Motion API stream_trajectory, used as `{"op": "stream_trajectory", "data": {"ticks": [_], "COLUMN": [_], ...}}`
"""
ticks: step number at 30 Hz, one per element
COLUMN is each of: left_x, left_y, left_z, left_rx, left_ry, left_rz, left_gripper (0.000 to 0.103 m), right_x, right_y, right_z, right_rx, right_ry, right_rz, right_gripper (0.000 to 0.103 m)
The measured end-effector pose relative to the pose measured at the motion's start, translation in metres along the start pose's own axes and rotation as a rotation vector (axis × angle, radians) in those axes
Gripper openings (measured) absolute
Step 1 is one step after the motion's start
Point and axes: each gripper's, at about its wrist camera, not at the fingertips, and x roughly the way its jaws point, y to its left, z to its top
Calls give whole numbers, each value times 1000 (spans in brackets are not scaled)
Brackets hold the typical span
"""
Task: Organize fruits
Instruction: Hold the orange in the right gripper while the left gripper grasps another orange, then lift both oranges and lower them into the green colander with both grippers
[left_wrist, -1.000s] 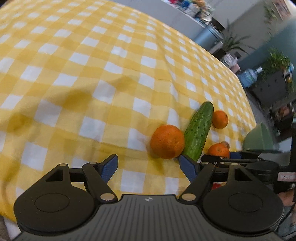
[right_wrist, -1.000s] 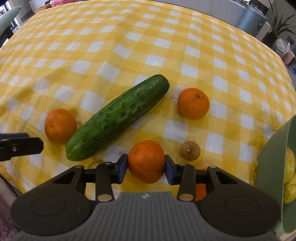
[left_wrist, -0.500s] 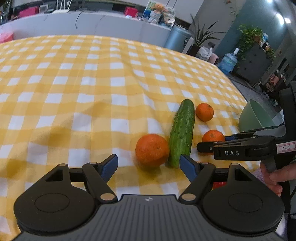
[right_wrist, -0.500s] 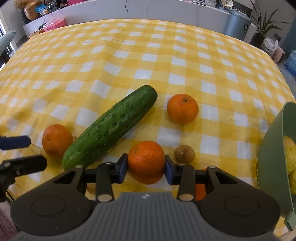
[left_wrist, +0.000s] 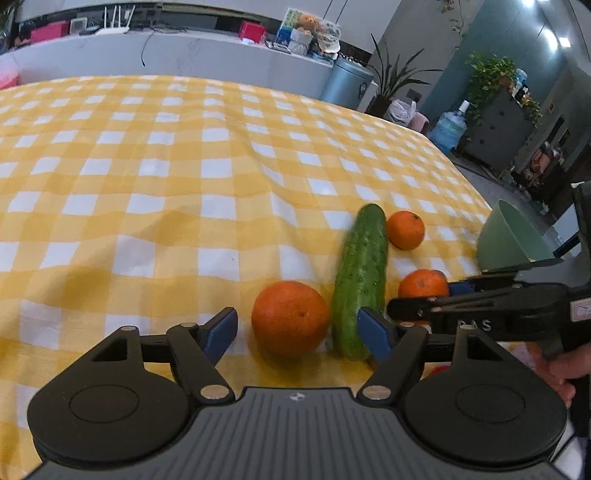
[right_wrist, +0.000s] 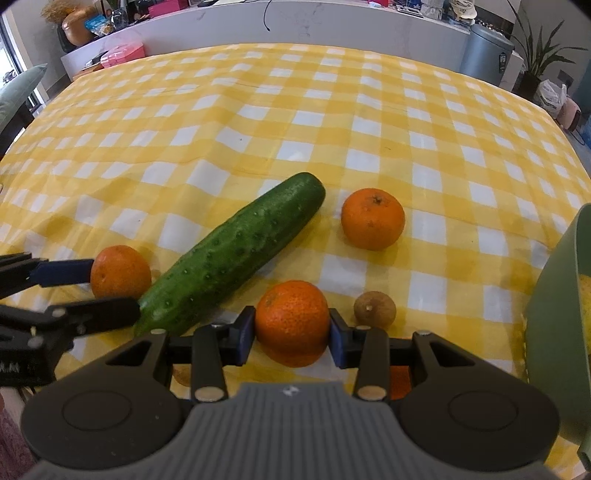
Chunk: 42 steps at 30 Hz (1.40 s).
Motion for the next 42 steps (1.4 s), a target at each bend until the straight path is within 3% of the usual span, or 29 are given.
{"op": "stream_trajectory", "data": {"ticks": [5,7,11,22,27,31,37,42], "left_x": [2,5,7,12,11,9,4,-1], "left_y": [11,16,21,14,16,14,19,19], "left_z": [3,3,4,5,5,4,3,2], "left_rx": [-80,-123,-164,-125,-145,-133,-172,-212], "left_ry": [7,15,19,5,-2,-25,-40,-4], "left_rz": [-35,-31,-69,-47,-62,-21,11,24], "left_gripper": [81,64,54,57,51,51,51,51], "right_x": [-1,-1,-1,0,0,0,-10,-24], "right_y": [-2,-2,0,1,1,2,0,-2], "right_z": [-1,-1,-1,0,0,0,0,1], "right_rx": [5,5,-3,-9,-3,-1,1,12], "right_ry": [-2,-2,-2,-3,-3,-7,-54,-85], "right_rz": [7,7,-1,-8,-5,-6,27,32], "right_gripper": [38,38,38,38,38,38,37,37]}}
